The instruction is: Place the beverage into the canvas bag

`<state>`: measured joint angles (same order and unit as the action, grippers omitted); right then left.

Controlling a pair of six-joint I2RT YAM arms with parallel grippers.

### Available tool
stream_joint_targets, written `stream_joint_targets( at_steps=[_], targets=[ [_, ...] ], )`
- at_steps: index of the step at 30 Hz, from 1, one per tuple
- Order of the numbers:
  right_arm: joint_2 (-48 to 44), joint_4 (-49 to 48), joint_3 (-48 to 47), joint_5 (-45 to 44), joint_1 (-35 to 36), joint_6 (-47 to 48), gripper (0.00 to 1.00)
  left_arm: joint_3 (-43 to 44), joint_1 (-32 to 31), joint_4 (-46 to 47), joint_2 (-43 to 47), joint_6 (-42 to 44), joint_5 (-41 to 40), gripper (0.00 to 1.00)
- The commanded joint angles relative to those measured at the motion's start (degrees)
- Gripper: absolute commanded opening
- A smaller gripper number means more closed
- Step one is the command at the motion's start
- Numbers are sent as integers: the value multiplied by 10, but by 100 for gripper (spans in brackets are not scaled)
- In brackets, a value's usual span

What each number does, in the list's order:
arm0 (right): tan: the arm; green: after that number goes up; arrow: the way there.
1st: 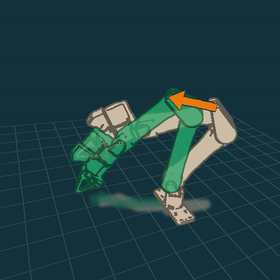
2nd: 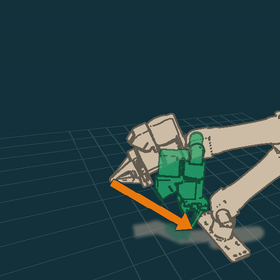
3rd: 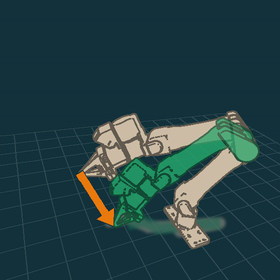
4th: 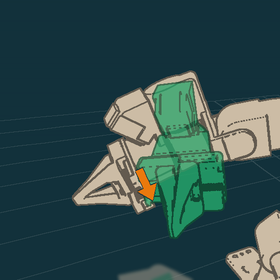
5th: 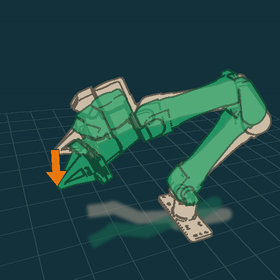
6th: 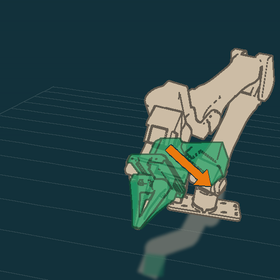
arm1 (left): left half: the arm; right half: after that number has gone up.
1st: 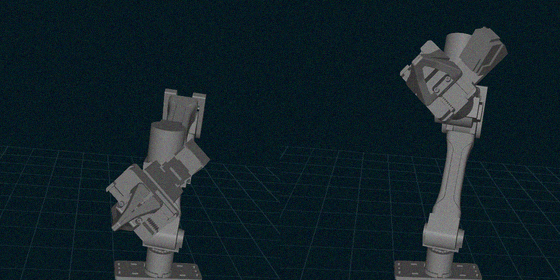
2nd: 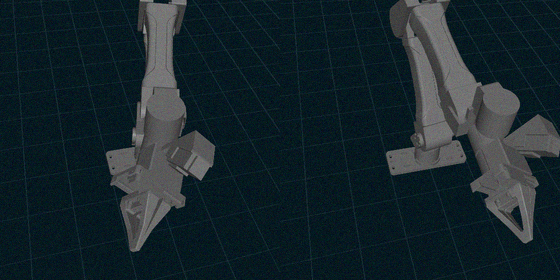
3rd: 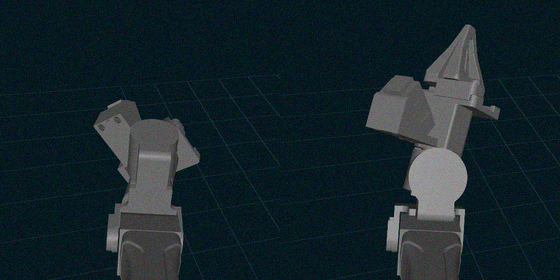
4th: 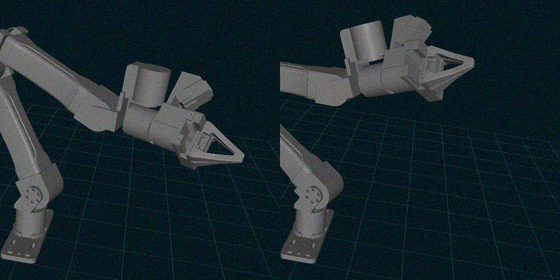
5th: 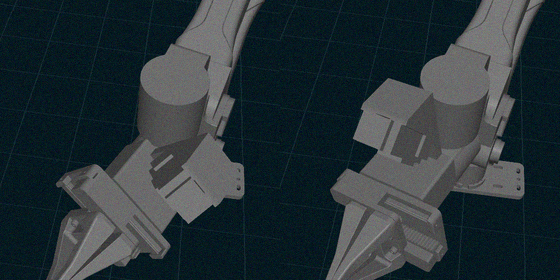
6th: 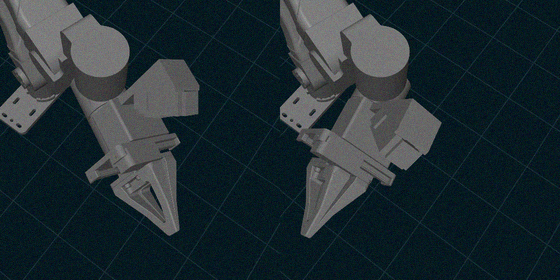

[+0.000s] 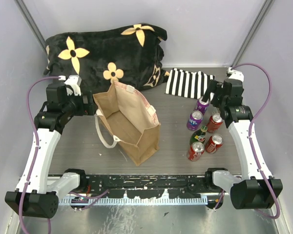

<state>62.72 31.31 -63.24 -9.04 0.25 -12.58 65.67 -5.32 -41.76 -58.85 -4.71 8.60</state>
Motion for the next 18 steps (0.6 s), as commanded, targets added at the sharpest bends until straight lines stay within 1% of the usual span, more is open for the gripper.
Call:
stream_joint_targets(
  at_steps=[1, 4, 8, 10, 13, 14, 16, 18],
  targets=[
    [-27, -31, -16, -66, -3, -32, 100, -13, 1, 18, 13, 2, 24, 98],
    [-46, -48, -11, -69, -3, -32, 100, -8, 2, 13, 13, 1, 29, 98],
    [-57, -64, -25, -27, -4, -8, 99, 10, 2, -2, 14, 3, 29, 98],
    [-53, -58, -40, -22, -5, -4, 98, 30, 2, -21, 10, 0, 21, 98],
    [-33, -30, -73, -38, -4, -3, 97, 76, 4, -77, -5, -34, -39, 98],
    [-23, -18, -86, -47, -5, -3, 96, 87, 6, -99, -12, -47, -47, 98],
    [-4, 4, -113, -44, -5, -2, 94, 96, 11, -141, -22, -80, -40, 98],
    [15, 17, -138, -8, -5, 4, 89, 91, 14, -166, -25, -115, -10, 98]
  ],
)
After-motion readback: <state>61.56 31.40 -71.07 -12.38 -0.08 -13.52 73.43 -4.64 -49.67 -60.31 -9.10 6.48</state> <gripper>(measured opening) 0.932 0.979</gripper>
